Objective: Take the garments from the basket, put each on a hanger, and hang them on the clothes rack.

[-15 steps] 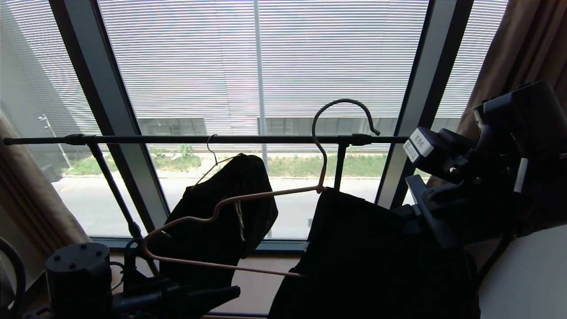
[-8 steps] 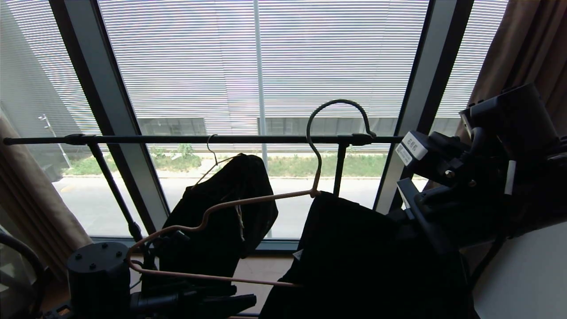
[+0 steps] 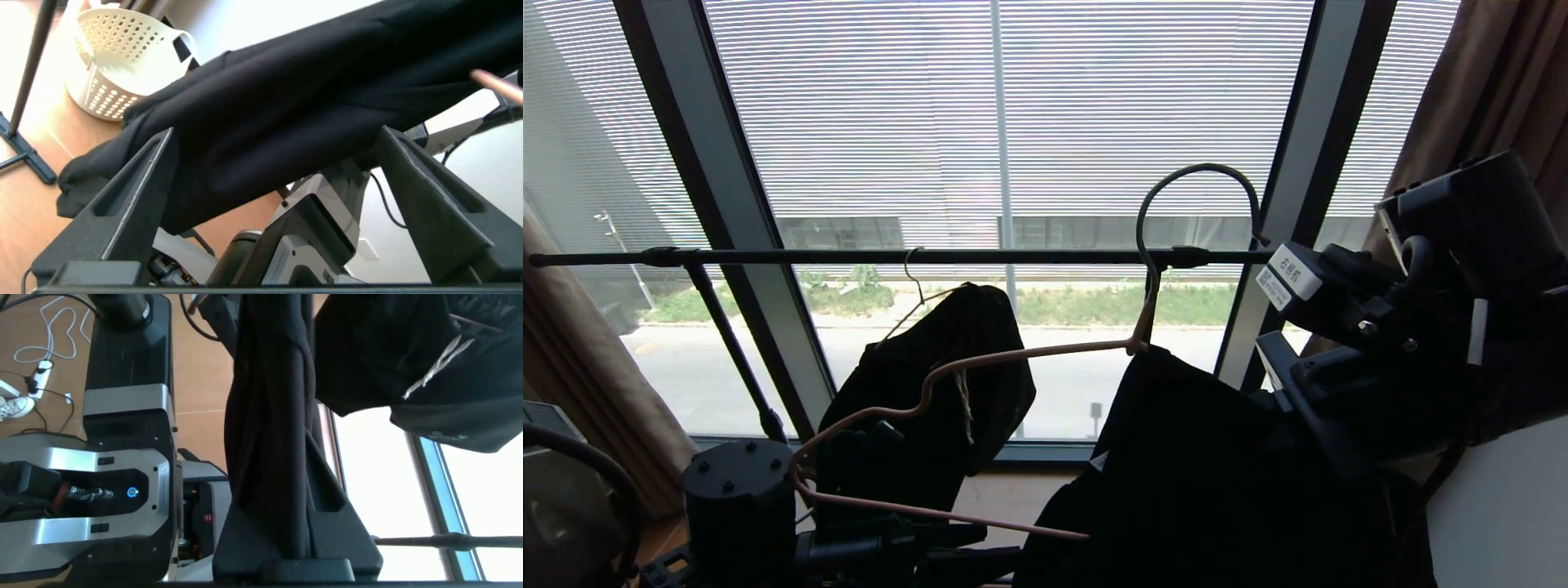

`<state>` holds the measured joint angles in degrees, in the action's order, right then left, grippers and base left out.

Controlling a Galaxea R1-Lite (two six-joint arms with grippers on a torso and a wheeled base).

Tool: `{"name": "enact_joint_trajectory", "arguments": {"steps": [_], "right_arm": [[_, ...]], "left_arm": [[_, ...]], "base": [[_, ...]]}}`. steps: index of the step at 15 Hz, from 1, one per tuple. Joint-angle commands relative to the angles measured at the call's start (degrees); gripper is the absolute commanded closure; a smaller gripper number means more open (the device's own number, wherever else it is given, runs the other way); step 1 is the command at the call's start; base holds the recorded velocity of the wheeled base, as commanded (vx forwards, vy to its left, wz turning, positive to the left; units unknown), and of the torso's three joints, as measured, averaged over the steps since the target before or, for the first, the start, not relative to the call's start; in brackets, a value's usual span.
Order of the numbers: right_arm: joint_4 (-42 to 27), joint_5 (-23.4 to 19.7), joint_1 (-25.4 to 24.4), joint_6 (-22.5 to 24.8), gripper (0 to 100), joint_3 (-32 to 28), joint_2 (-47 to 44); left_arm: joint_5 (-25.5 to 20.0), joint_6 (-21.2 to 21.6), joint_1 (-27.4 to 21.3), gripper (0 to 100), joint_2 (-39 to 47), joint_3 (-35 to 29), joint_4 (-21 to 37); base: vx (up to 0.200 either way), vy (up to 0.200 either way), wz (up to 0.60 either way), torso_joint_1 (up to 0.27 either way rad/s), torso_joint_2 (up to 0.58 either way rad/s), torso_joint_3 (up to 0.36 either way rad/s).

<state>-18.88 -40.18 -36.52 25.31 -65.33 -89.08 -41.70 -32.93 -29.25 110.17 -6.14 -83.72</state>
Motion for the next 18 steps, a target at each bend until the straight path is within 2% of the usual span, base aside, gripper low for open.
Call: {"name": "enact_joint_trajectory", "arguments": {"steps": [1, 5, 8, 10, 14, 17, 18], "right_arm": [[0.3, -0.2, 0.1, 0.0, 100, 0.3, 0.2], [-0.1, -1.4, 6.1, 0.0, 100, 2.0, 2.3], [0.2, -1.6, 8.0, 0.0, 100, 2.6, 2.3], [0.3, -2.0, 8.3, 0.0, 100, 2.3, 2.1], [0.3, -8.6, 8.2, 0.0, 100, 0.9, 2.4], [0.3, -8.8, 6.0, 0.1, 100, 0.9, 2.3], [0.4, -8.9, 5.6, 0.1, 100, 0.8, 1.5]], "left_arm": [[0.0, 0.1, -0.4, 0, 0.7, 0.0, 0.1], [0.0, 0.1, 3.0, 0, 0.8, 2.5, -2.2], [-0.1, 0.1, 5.4, 0, 0.8, 3.0, -4.0], [-0.1, 0.1, 5.8, 0, 1.4, 3.2, -4.0], [-0.1, 0.0, 3.9, 0, 3.7, 1.9, -4.0], [-0.2, -0.1, 3.1, 0, 3.7, 0.3, -4.0], [-0.2, -0.2, 1.6, 0, 3.8, -1.0, -4.0]], "base": [[0.0, 0.0, 0.0, 0.0, 0.0, 0.0], [0.0, 0.0, 0.0, 0.0, 0.0, 0.0], [0.0, 0.0, 0.0, 0.0, 0.0, 0.0], [0.0, 0.0, 0.0, 0.0, 0.0, 0.0], [0.0, 0.0, 0.0, 0.0, 0.0, 0.0], [0.0, 0.0, 0.0, 0.0, 0.0, 0.0], [0.0, 0.0, 0.0, 0.0, 0.0, 0.0]]}}
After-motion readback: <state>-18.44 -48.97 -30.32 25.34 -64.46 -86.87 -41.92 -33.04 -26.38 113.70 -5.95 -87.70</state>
